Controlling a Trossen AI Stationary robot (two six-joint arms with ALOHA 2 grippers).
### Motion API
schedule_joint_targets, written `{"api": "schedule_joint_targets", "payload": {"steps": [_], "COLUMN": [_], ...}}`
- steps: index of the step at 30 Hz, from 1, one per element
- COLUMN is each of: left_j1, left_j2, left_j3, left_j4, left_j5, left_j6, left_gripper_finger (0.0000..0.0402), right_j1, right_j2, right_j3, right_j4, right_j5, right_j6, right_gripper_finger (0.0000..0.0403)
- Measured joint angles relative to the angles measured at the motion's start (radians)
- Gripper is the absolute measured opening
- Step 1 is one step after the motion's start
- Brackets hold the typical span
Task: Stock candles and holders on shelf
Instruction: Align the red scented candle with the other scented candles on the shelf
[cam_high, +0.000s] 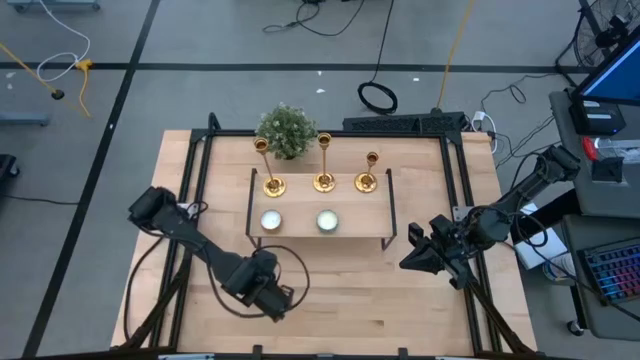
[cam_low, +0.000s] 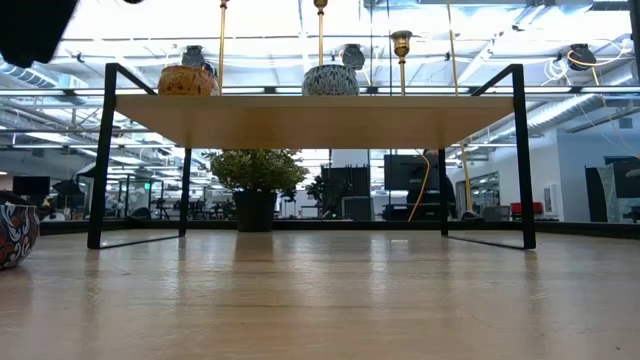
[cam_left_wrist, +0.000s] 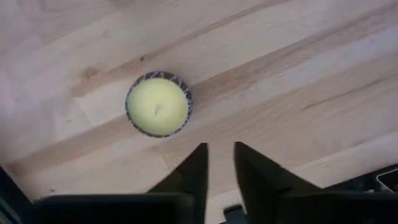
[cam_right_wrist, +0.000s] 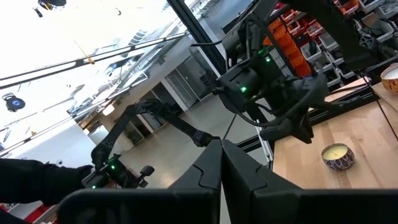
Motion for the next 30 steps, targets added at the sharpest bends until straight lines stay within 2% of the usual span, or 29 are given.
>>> {"api": "schedule_joint_targets", "payload": {"steps": [7,12,15,17,20,25,30], "left_j1": [0.062,0.078,0.076,0.068,0.05,0.021,0.001], "left_j2": [0.0,0.0,0.0,0.0,0.0,0.001,0.001], "left_j3": [0.0,-0.002,-0.026,-0.051,-0.104,-0.16,-0.202], "left_j4": [-0.01,-0.126,-0.116,-0.097,-0.022,0.063,0.092], "left_j5": [0.065,0.086,0.123,0.168,0.187,0.174,0.127], "left_j6": [0.127,0.003,-0.068,-0.109,-0.176,-0.256,-0.318], "left_gripper_finger": [0.0232,0.034,0.0386,0.0395,0.0383,0.0371,0.0388], "right_j1": [0.0,0.0,0.0,0.0,0.0,0.0,0.0], "right_j2": [0.0,0.0,0.0,0.0,0.0,0.0,0.0], "right_j3": [0.0,0.0,0.0,0.0,0.0,0.0,0.0], "right_j4": [0.0,0.0,0.0,0.0,0.0,0.0,0.0], "right_j5": [0.0,0.0,0.0,0.0,0.0,-0.001,-0.001], "right_j6": [0.001,0.009,0.009,0.009,0.009,0.009,0.009], "right_gripper_finger": [0.0,0.0,0.0,0.0,0.0,0.0,0.0]}}
